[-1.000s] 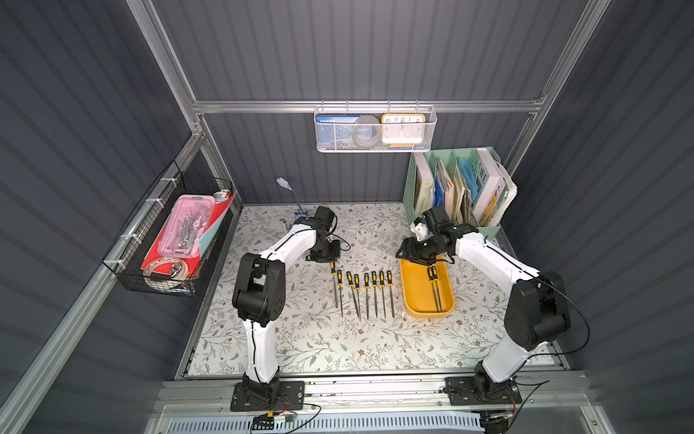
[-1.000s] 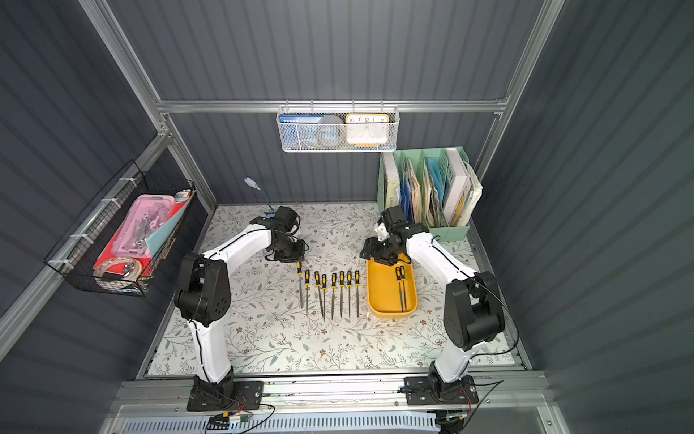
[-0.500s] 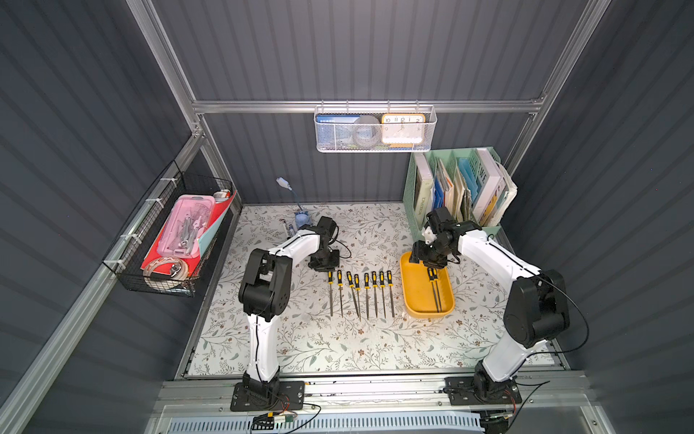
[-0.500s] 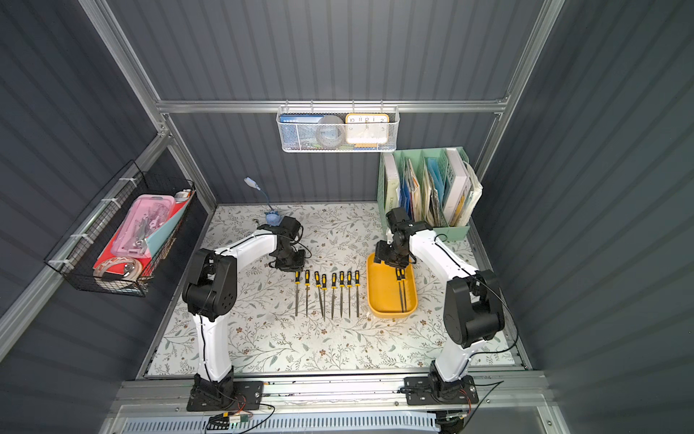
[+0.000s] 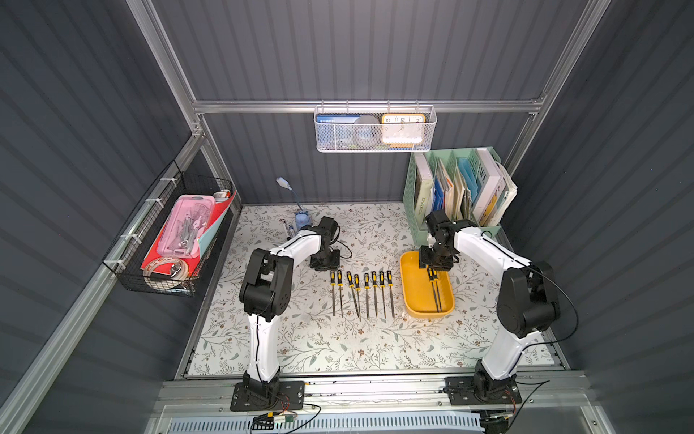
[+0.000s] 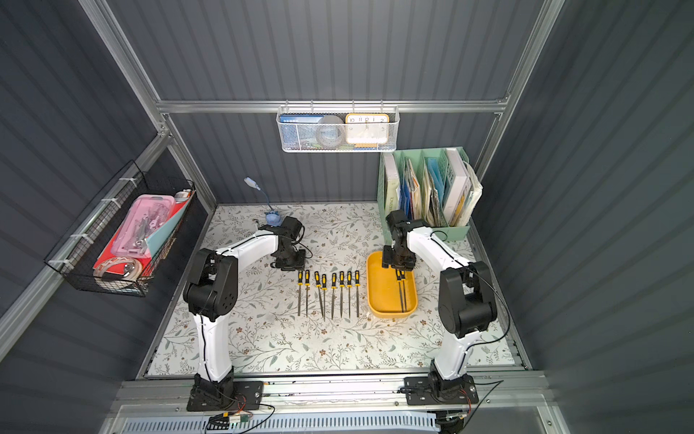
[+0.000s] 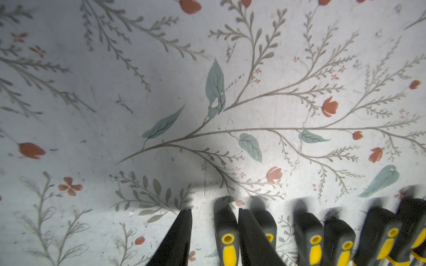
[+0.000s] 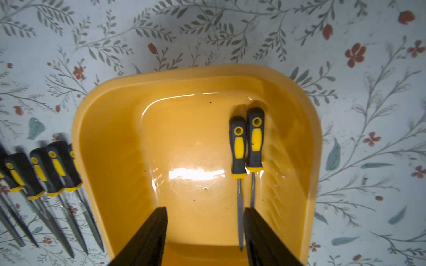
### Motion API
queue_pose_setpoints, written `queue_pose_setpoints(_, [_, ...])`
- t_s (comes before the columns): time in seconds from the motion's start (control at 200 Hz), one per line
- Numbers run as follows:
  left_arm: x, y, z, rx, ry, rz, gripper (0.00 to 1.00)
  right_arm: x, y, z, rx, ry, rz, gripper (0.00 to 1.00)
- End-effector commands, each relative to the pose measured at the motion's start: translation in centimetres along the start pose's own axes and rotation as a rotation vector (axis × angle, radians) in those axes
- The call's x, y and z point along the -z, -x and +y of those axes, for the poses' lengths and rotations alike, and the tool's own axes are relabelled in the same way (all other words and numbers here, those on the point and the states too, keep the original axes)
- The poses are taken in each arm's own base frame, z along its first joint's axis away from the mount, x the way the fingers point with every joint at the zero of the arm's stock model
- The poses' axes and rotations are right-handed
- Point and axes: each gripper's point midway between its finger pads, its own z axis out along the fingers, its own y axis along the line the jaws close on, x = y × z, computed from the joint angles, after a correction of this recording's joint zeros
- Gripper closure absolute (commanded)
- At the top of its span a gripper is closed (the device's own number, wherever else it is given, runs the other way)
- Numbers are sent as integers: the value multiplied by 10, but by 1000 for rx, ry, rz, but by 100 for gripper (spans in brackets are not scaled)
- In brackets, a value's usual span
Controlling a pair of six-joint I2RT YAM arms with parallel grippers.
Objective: Take the file tool out of the storage box
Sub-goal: Place the file tool at the center of the board, then pick up the file tool from the storage box.
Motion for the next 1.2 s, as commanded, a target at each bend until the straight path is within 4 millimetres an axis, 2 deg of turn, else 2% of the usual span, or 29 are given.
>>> queue_pose_setpoints(0.0, [16, 15, 1, 4, 27, -49, 60, -5, 2, -14, 31, -74, 20, 43])
queue_pose_setpoints(0.27, [59, 43, -5, 20, 16, -163, 57, -33, 7, -16, 50, -77, 78, 53])
queue_pose_setpoints(0.34, [68, 45, -9, 18, -3, -179, 57, -40, 6, -15, 46, -69, 92, 58])
queue_pose_setpoints(0.42, [75, 47, -12, 17, -19, -192, 57, -49, 5, -14, 37, -65, 109, 60])
queue_pose_setpoints(0.575, [82, 47, -15, 16, -37, -201, 57, -61, 0, -16, 23, -71, 133, 61])
queue_pose_setpoints(0.831, [82, 44, -16, 17, -47, -188, 56, -76, -17, -17, 0, -55, 172, 62])
queue_pose_setpoints(0.986, [95, 51, -26, 12, -95, -215, 56, -79, -25, -17, -6, -48, 191, 63])
queue_pose_setpoints(1.056, [102, 55, -31, 9, -125, -229, 56, -78, -25, -15, -7, -33, 192, 73])
queue_pose_setpoints(1.196, [120, 64, -50, -8, -231, -272, 57, -65, -17, -8, -16, 2, 154, 100])
